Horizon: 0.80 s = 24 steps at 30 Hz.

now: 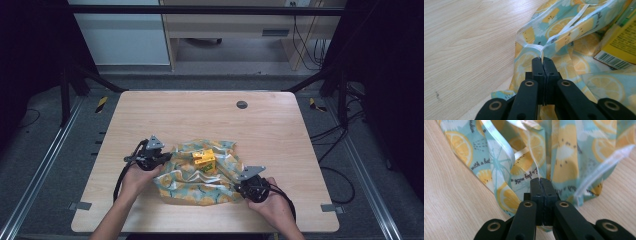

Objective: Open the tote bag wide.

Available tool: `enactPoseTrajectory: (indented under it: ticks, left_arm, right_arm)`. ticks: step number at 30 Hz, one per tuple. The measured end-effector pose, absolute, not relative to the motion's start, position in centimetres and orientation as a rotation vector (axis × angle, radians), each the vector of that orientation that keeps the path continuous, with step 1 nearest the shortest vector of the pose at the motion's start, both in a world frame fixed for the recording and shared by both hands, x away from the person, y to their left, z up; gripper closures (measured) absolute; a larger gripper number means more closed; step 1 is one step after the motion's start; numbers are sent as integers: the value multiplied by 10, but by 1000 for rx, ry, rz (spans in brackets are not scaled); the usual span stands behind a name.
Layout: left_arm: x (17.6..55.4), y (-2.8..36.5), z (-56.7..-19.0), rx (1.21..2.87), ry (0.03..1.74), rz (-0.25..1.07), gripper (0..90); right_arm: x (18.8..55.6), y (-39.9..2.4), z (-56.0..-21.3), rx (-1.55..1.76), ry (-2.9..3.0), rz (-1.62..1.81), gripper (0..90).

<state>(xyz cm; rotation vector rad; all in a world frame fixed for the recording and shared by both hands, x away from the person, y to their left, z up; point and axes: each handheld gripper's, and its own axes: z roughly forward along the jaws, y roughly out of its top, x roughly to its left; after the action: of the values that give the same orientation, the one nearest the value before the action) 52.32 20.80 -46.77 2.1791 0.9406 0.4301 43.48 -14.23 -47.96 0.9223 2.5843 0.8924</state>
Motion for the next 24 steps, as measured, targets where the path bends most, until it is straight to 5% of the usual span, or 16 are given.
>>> enactPoseTrajectory:
  ticks: [24]
  left_arm:
    - [537,208,-470,2171,952,466,898]
  right_arm:
    - [431,-150,-487,946,2586,875,900]
